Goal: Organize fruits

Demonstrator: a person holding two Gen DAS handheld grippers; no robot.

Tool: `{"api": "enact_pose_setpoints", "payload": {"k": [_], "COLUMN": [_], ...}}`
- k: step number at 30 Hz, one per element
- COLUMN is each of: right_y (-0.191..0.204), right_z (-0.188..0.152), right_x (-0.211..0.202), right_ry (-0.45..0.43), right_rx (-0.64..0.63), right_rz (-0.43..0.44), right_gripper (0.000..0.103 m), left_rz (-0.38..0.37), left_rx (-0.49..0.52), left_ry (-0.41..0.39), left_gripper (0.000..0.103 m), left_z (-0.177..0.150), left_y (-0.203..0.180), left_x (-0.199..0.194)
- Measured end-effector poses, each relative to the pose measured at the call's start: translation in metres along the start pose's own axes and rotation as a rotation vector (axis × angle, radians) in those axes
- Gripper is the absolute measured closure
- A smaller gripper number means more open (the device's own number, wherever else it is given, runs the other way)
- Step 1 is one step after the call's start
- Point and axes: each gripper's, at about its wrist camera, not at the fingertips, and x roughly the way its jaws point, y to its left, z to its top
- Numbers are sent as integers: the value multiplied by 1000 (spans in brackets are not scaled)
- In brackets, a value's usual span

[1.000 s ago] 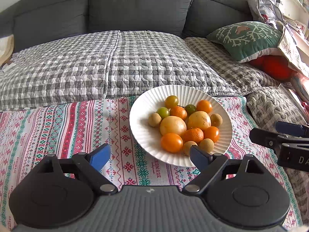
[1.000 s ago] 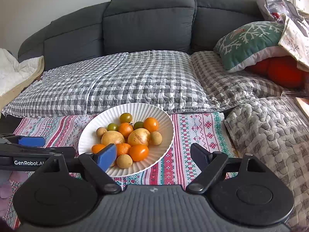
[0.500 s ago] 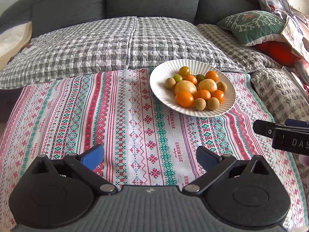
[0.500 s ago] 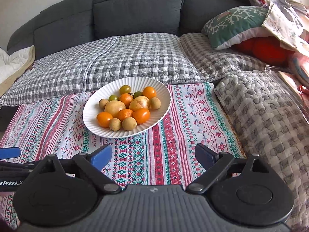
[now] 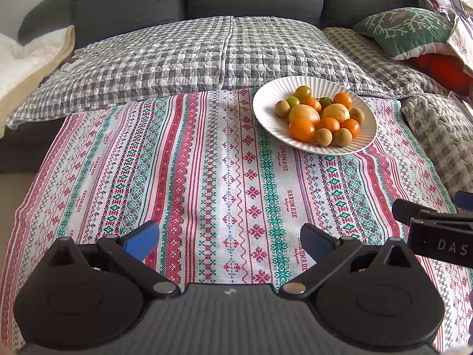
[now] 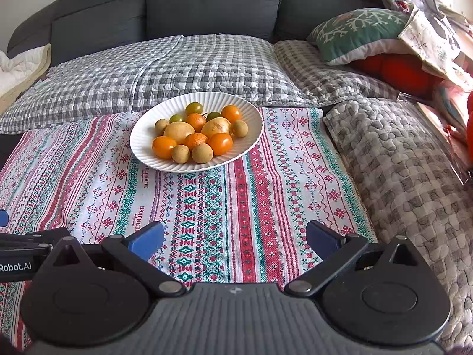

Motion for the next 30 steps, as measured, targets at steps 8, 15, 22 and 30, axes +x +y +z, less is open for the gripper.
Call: {"api": "enact_pose_setpoints", "payload": {"k": [8, 15, 22, 30], "right_y": [-4, 2, 1, 1], "right_z": [-1, -3, -3, -3], "right_x": [6, 6, 7, 8], "right_ry": [32, 33, 41, 48], "right_rx": [43, 16, 15, 9], "right_rz": [-14, -8, -21, -26], "right_gripper": [1, 0, 0, 0], "left_rz": [1, -8, -25, -25], "left_rx": [-39, -50, -58, -56], "left_ry": [6, 18, 23, 24], "left_gripper": [8, 8, 8, 8], "left_z": [1, 0, -1, -1], "left_y": [0, 0, 0, -1], "left_x": [2, 3, 2, 2]}}
